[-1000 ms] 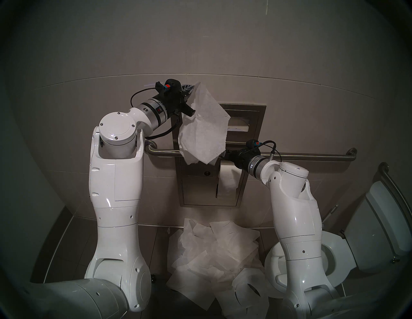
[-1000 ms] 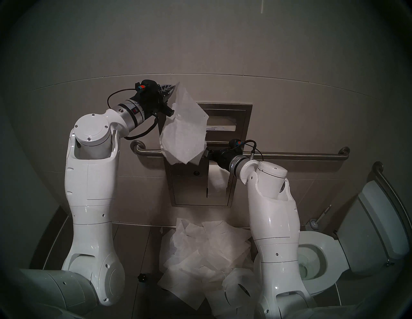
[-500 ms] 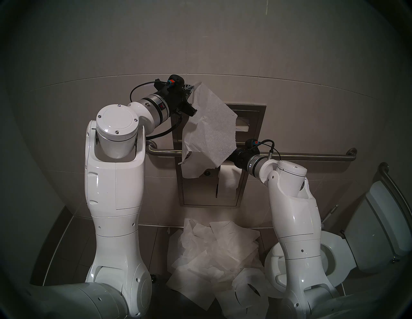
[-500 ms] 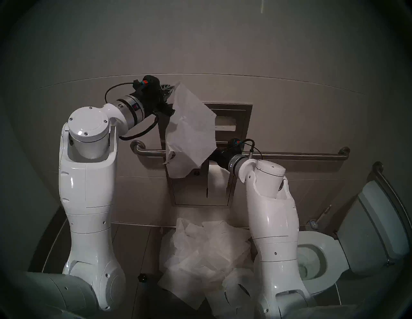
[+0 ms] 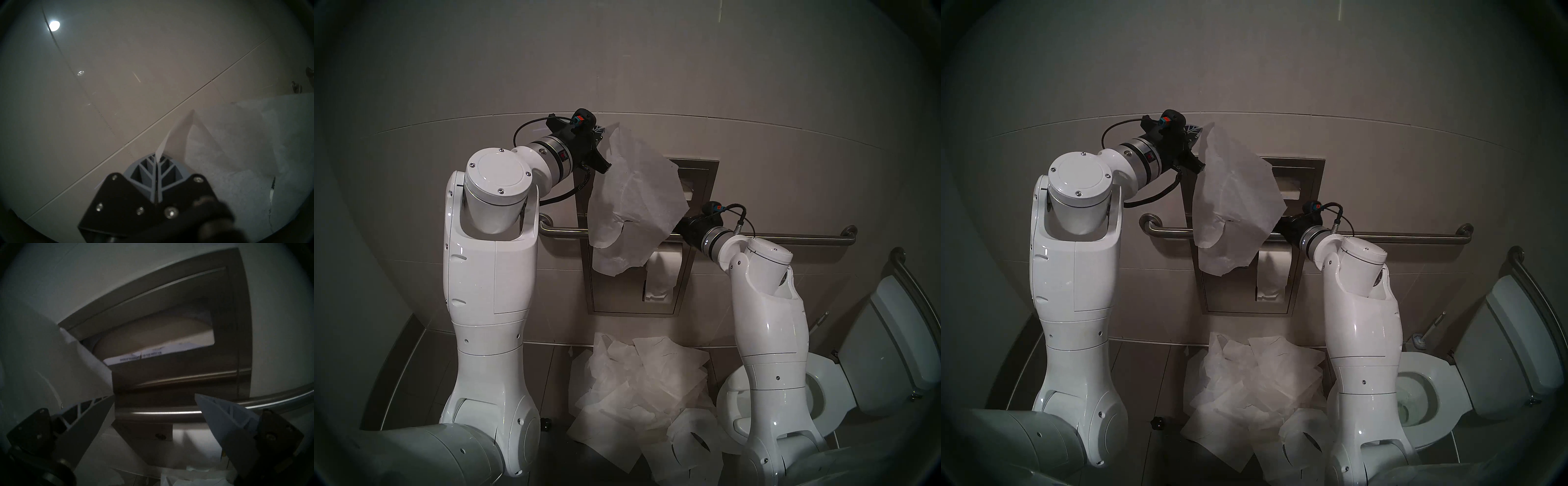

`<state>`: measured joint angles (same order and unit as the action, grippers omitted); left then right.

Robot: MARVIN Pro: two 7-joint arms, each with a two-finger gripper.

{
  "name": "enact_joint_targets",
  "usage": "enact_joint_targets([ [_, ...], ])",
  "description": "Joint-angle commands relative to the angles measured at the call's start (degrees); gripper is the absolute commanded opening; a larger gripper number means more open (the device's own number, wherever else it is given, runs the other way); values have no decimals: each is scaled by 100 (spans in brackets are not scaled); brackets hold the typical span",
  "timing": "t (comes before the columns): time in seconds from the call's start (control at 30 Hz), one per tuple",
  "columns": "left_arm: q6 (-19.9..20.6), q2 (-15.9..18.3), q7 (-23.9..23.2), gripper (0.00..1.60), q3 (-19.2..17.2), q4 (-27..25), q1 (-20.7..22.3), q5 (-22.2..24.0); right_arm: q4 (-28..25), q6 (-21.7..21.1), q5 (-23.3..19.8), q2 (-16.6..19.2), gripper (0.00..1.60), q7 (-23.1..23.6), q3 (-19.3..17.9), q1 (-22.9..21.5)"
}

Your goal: Take out a toilet seat cover

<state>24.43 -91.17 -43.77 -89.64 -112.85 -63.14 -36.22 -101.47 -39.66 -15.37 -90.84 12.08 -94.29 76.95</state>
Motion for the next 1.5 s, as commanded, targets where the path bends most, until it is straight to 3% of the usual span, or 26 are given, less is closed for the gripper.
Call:
enact_joint_targets([
  [0.0,-37,-59,63,0,54,85,445,-14,-248,46,-38,-69,160,-26,2,-262],
  [0.5,-127,-109,154,0,187,361,489,-149,-258,38,-82,-64,160,-96,17,-262],
  [0.57,-151,-119,177,0,194,382,475,-164,-347,-123,-128,-27,160,-40,22,-182],
  [0.8,-254,-119,268,0,186,471,383,-192,-904,-767,-18,285,160,16,73,704],
  [1.03,-294,-132,275,0,182,647,352,-167,-1326,-1468,-62,339,160,-11,-364,1214],
  [1.23,-418,-260,320,0,229,895,400,-45,-1631,-1534,-162,274,160,166,-473,1704],
  [1.37,-555,-328,365,0,266,1040,438,34,-1870,-1534,-125,184,160,143,-224,1590],
  [1.47,-566,-342,348,0,286,1070,446,62,-1634,-1534,-129,187,160,208,158,1185],
])
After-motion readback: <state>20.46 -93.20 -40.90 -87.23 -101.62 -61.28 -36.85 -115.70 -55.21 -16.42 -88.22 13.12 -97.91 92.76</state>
